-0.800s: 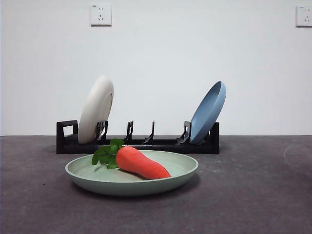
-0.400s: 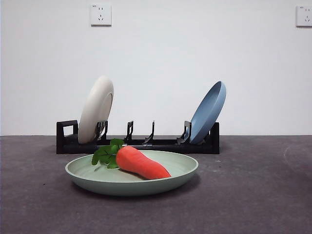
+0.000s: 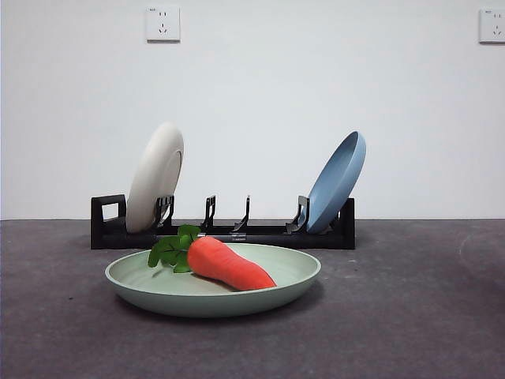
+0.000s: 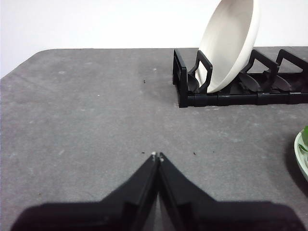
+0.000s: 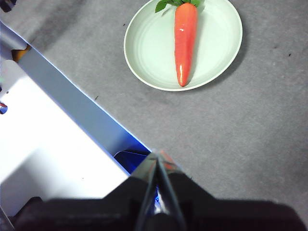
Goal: Take the green plate from the plate rack,put the plate on the table,take the carrot from the table,put the carrot in the plate
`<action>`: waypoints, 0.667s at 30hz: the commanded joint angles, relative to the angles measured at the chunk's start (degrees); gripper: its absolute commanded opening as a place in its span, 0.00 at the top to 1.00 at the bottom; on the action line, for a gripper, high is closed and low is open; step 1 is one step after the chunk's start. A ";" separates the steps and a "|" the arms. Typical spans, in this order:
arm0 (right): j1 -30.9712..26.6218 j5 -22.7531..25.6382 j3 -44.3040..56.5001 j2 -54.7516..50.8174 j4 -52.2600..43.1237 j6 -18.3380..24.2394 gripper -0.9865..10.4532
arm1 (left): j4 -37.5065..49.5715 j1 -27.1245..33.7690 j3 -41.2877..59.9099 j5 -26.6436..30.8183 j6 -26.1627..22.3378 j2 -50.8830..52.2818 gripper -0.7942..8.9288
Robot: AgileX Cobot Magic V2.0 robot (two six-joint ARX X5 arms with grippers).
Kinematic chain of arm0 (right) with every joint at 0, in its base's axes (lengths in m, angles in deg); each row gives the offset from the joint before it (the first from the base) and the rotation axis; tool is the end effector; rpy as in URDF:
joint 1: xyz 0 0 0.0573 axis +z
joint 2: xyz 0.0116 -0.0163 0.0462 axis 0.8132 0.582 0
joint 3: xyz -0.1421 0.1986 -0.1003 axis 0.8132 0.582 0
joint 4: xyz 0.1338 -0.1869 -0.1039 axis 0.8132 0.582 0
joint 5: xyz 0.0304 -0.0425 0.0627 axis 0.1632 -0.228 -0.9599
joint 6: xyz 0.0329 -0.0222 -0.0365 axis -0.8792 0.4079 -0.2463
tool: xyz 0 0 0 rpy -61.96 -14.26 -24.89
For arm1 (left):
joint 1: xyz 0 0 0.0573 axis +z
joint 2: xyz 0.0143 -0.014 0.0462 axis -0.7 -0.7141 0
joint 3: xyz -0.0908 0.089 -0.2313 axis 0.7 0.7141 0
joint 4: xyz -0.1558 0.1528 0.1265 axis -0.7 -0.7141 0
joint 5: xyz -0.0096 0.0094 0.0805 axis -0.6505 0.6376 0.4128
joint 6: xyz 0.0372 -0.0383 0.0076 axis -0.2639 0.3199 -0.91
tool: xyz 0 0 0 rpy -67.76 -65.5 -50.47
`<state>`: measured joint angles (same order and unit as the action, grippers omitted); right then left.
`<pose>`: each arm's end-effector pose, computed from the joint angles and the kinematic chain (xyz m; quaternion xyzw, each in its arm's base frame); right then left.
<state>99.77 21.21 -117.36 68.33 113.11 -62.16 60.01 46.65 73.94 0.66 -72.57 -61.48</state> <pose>0.0892 0.0955 0.3274 -0.0736 0.4108 0.3774 0.8267 0.0956 0.0028 0.1514 -0.0090 0.0852 0.0038 0.9963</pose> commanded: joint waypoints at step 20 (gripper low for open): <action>-11.69 4.20 1.60 -11.63 -7.67 5.73 0.91 | 0.28 0.17 0.83 0.22 0.44 0.15 0.92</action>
<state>89.98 25.50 -116.75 58.03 107.64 -57.96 60.01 46.65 73.94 0.79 -72.55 -61.48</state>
